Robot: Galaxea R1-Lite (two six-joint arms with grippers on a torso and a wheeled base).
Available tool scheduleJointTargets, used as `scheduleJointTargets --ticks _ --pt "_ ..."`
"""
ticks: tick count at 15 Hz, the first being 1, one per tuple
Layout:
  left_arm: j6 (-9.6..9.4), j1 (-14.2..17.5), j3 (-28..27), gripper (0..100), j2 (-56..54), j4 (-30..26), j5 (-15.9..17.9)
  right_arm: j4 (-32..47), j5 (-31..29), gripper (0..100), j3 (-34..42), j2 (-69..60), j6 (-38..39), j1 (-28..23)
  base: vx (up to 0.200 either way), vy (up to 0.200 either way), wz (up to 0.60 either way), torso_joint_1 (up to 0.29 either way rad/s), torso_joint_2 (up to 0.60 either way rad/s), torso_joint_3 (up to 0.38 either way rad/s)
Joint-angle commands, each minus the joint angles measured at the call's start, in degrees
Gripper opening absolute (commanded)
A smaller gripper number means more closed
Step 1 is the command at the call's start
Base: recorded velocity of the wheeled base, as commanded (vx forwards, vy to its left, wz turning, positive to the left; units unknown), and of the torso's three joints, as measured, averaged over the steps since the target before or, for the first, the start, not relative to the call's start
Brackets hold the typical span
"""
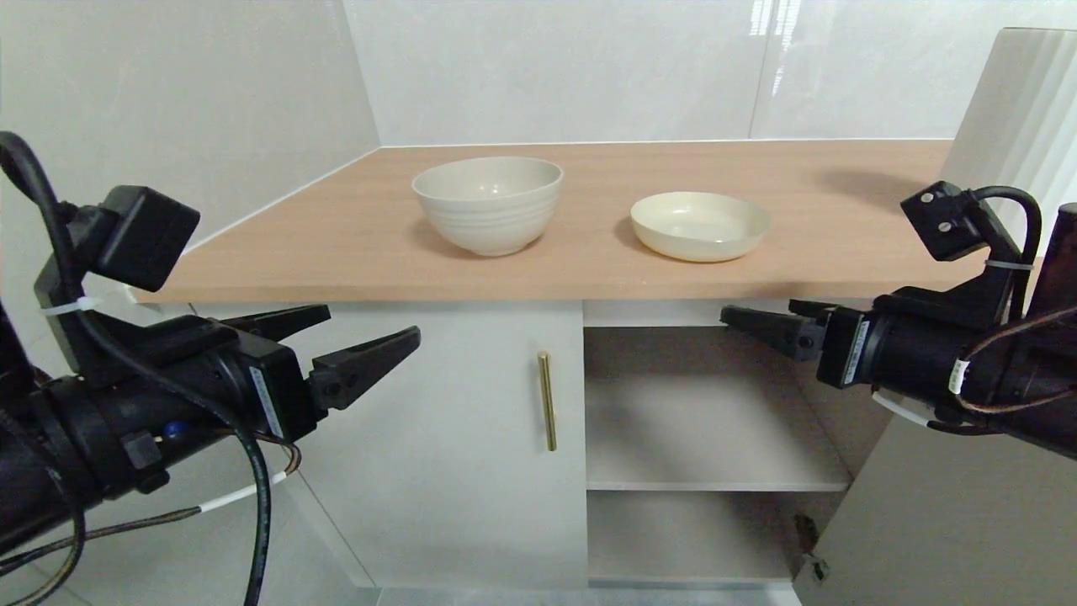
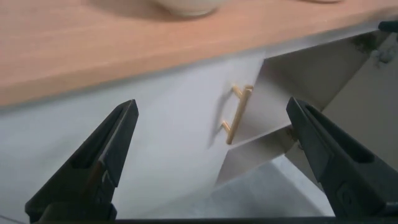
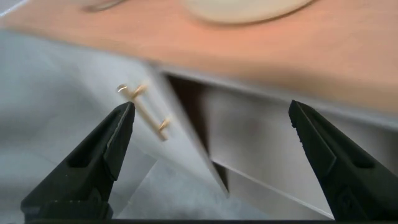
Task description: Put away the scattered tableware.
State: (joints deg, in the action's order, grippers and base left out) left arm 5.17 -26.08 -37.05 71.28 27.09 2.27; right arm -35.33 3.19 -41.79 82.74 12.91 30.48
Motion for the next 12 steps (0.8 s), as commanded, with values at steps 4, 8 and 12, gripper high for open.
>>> scheduleJointTargets --ticks 4,8,12 --pt "0.02 -0.03 -0.04 100 0.09 0.25 0.02 -0.18 0.06 100 -0.05 -0.12 -0.08 0.11 0.0 0.0 0.0 0.08 -0.53 -0.348" --pt "0.02 -0.03 -0.04 100 0.88 0.25 0.02 -0.18 0.06 100 -0.13 -0.03 0.01 0.11 0.0 0.0 0.0 0.138 -0.45 -0.332" --pt "0.1 -0.03 -0.22 100 1.58 0.25 0.02 -0.18 0.06 100 -0.22 0.06 -0.08 0.02 0.0 0.0 0.0 0.162 -0.47 -0.314"
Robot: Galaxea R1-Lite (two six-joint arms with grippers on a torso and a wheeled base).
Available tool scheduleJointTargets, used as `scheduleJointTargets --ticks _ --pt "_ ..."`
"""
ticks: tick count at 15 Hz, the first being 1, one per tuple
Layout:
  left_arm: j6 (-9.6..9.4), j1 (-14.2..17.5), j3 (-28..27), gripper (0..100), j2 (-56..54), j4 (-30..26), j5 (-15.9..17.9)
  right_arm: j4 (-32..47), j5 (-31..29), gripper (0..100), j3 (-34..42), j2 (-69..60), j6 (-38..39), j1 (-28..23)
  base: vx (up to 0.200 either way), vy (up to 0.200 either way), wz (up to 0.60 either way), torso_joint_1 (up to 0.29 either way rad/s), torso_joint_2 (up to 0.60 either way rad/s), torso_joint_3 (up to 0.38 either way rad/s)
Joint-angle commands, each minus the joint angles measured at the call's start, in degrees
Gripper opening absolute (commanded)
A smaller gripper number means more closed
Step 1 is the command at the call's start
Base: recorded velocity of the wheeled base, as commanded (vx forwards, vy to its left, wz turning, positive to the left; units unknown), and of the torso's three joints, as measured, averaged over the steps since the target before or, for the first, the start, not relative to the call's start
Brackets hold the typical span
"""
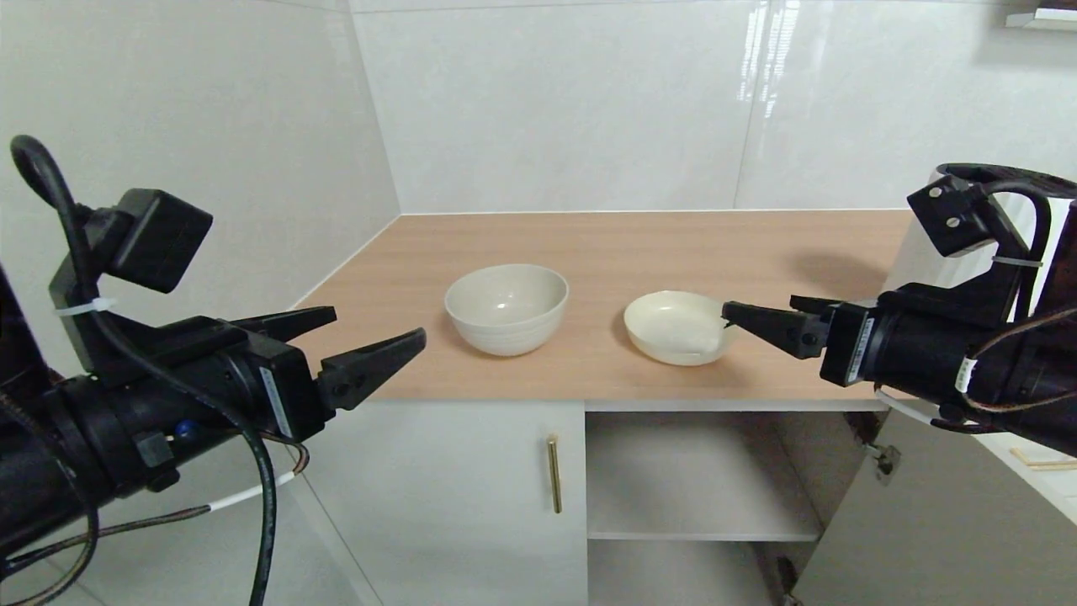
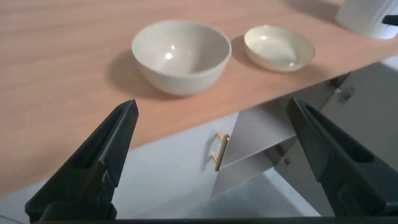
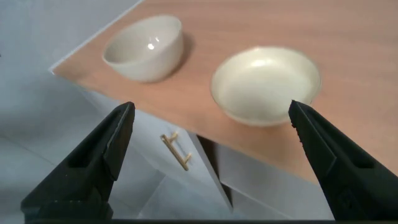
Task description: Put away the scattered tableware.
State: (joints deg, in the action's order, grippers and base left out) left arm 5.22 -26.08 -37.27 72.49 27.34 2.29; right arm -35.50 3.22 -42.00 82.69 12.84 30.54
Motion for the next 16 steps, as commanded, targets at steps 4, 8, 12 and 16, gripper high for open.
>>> scheduleJointTargets --ticks 4,8,12,16 --pt "0.06 -0.03 -1.14 100 2.66 0.17 -0.01 -0.1 0.03 100 -1.07 1.42 0.08 -0.04 0.0 0.0 0.0 0.187 -0.49 -0.306" --pt "0.23 0.24 -2.99 100 3.89 -0.1 -1.76 -0.62 0.65 100 -0.37 2.39 0.17 -0.22 0.0 0.0 0.0 0.093 -0.21 -0.129" --pt "1.11 0.41 -12.83 100 8.55 -10.91 -13.28 6.41 -0.67 100 -5.55 5.55 0.08 -2.5 0.0 0.0 0.0 0.0 0.0 0.0" --pt "5.77 2.08 -27.07 100 16.28 -25.41 -13.81 13.09 -11.74 100 -10.12 10.65 0.08 -4.26 0.0 0.0 0.0 0.0 0.0 0.0"
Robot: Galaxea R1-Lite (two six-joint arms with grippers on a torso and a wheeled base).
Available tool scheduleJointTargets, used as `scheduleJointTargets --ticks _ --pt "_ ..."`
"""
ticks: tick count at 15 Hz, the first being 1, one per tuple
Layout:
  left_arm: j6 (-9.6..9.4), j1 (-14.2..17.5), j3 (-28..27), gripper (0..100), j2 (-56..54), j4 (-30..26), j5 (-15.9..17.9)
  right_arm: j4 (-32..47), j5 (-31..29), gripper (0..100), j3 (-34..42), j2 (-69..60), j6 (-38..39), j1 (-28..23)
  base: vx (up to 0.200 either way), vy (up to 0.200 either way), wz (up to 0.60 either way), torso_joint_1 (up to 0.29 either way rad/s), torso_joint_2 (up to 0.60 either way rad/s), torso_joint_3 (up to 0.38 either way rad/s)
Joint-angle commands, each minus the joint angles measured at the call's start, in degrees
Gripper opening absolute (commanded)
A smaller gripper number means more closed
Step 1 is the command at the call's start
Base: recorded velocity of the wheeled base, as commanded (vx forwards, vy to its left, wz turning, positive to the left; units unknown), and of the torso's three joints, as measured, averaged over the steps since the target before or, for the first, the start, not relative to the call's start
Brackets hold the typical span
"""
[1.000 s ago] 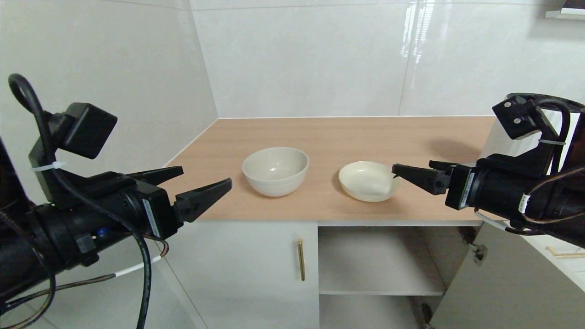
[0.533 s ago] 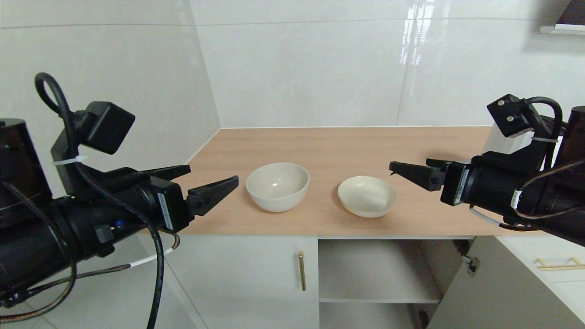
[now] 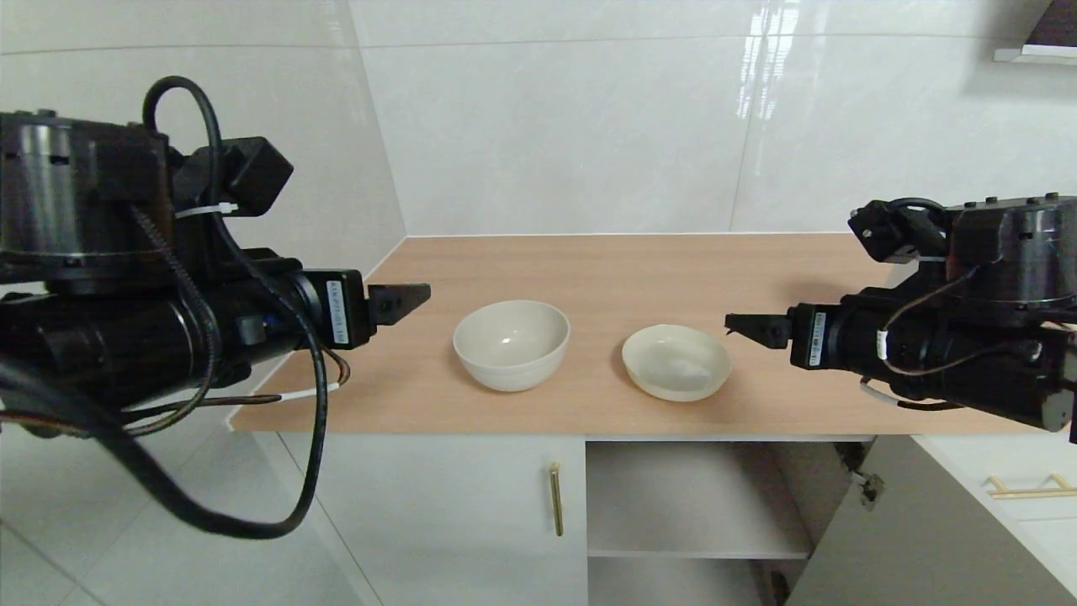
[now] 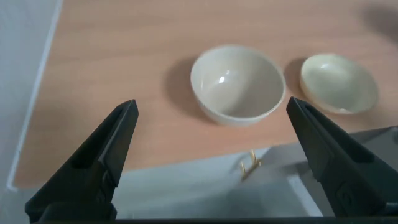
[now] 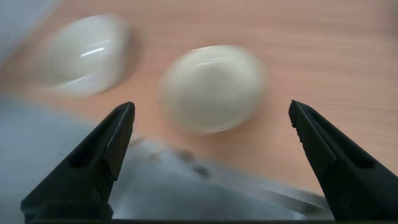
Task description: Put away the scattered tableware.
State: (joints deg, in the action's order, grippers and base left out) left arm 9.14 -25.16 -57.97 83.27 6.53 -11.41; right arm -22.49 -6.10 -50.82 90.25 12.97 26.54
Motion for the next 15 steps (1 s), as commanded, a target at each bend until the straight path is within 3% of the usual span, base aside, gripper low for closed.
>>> scheduleJointTargets --ticks 1,2,4,9,10,15 --pt "5.1 1.34 -10.76 100 8.22 -9.52 -0.19 0.08 -5.42 100 -1.56 3.88 -0.14 -0.26 0.0 0.0 0.0 0.0 0.0 0.0" --pt "10.98 1.34 -14.63 100 10.07 -15.06 0.07 0.17 -7.18 100 -1.74 4.32 -0.14 -0.26 0.0 0.0 0.0 0.0 0.0 0.0" --pt "15.82 1.78 -19.29 100 12.97 -20.86 0.69 0.26 -7.35 100 -1.91 4.76 -0.05 -0.17 0.0 0.0 0.0 0.0 0.0 0.0" --pt "17.14 3.1 -23.24 100 25.8 -21.12 1.04 -0.01 -7.53 100 -1.82 5.29 0.12 0.09 0.0 0.0 0.0 0.0 0.0 0.0" --pt "19.69 3.45 -26.06 100 29.23 -21.12 0.95 -0.1 -7.53 100 -1.65 4.85 0.21 0.97 0.0 0.0 0.0 0.0 0.0 0.0" --pt "19.95 3.89 -27.02 100 31.51 -20.95 0.86 -0.1 -7.53 100 -1.47 4.85 0.3 1.23 0.0 0.0 0.0 0.0 0.0 0.0"
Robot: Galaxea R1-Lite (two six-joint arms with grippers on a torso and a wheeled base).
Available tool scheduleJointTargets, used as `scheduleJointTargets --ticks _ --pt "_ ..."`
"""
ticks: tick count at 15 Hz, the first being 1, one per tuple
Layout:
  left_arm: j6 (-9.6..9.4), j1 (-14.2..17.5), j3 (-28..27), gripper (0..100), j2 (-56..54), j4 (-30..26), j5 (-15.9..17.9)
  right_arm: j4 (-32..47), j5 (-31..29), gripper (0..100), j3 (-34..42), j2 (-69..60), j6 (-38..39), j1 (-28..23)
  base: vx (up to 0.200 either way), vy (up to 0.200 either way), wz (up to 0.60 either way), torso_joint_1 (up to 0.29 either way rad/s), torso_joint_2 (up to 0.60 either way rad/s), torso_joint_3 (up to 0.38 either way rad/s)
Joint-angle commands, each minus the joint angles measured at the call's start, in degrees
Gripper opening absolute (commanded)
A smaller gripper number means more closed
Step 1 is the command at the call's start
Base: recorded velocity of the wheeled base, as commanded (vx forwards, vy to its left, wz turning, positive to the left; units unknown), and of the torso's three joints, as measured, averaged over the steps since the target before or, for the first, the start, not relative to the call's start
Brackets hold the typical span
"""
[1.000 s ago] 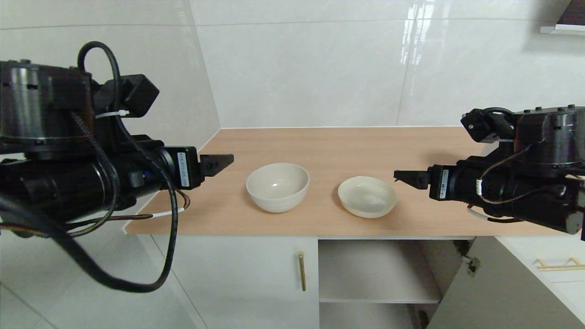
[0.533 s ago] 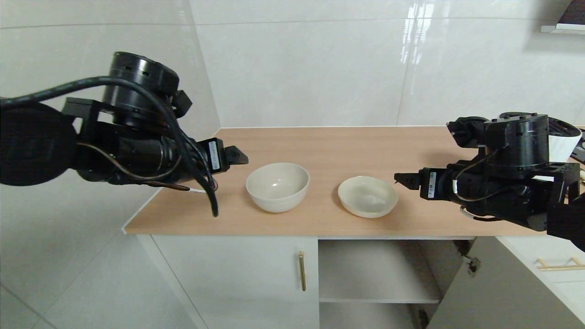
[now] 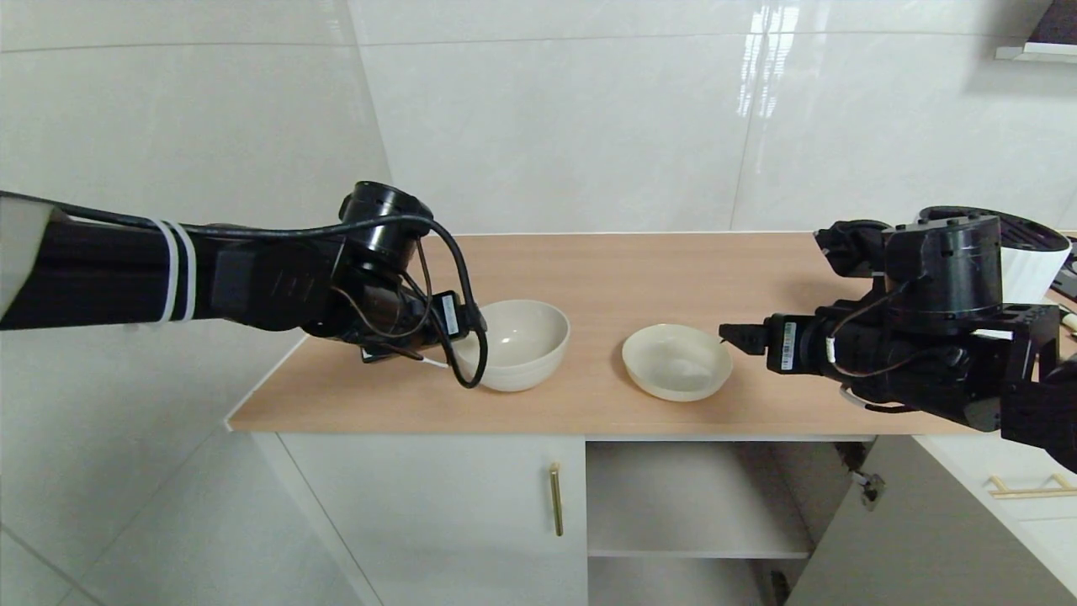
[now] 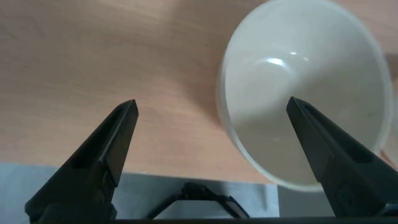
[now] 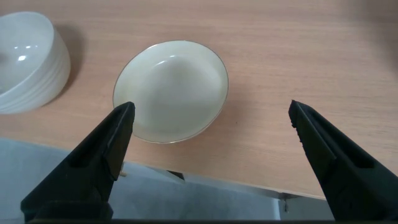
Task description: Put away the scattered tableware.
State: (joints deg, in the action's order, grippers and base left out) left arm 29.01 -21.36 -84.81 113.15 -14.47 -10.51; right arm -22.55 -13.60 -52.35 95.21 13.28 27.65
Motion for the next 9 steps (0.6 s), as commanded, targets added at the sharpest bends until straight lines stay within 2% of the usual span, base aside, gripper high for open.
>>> scheduleJointTargets --ticks 1,3,4,9 --pt "0.08 0.09 -0.18 100 1.72 0.06 -0.04 -0.04 -0.02 100 0.05 -0.11 0.0 0.13 0.0 0.0 0.0 0.0 0.0 0.0" --pt "-0.01 0.09 -0.97 100 2.69 0.23 -0.04 -0.04 -0.02 100 -0.04 -0.11 0.08 0.13 0.0 0.0 0.0 0.0 0.0 0.0" --pt "-0.01 0.09 -1.5 0 3.48 0.23 -0.04 -0.04 -0.11 100 -0.04 -0.11 0.08 0.13 0.0 0.0 0.0 0.0 0.0 0.0" --pt "-0.01 0.09 -2.2 0 5.15 0.32 -0.04 -0.04 -0.11 100 -0.12 -0.29 0.08 0.13 0.0 0.0 0.0 0.0 0.0 0.0"
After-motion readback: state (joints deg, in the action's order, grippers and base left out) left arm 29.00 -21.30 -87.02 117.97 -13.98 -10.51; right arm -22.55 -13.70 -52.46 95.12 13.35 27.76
